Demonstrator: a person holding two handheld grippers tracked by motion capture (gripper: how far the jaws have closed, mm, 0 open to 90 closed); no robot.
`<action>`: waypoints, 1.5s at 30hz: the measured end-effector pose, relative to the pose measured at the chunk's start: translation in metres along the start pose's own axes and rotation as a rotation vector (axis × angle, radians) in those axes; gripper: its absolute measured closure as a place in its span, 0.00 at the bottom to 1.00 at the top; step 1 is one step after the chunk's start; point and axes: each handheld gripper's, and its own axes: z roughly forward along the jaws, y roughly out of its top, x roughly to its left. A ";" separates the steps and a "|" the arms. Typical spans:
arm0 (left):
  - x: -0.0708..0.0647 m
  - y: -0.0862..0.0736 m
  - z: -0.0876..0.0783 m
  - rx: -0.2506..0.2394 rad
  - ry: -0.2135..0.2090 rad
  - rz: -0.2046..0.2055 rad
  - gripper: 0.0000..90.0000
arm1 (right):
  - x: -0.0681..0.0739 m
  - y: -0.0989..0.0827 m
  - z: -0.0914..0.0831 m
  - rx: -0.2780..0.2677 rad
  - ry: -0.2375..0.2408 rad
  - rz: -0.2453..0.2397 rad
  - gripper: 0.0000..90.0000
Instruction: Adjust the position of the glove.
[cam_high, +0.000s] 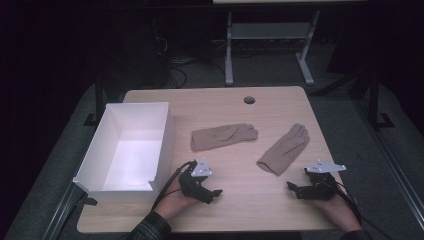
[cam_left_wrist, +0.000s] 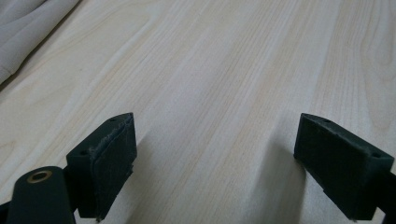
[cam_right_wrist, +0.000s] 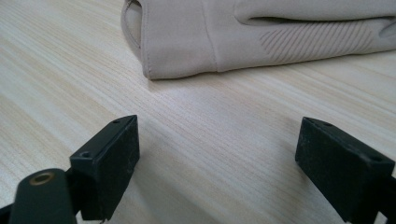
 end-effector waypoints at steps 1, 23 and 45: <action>0.000 0.000 0.000 0.000 0.000 0.000 0.14 | 0.000 0.000 0.000 0.000 0.001 -0.001 0.14; 0.000 0.002 0.002 -0.005 -0.006 0.002 0.14 | -0.007 0.016 -0.007 0.043 0.032 0.011 0.51; 0.000 0.003 0.003 -0.004 0.000 0.002 0.14 | -0.007 0.064 0.012 -0.039 0.138 -0.023 1.00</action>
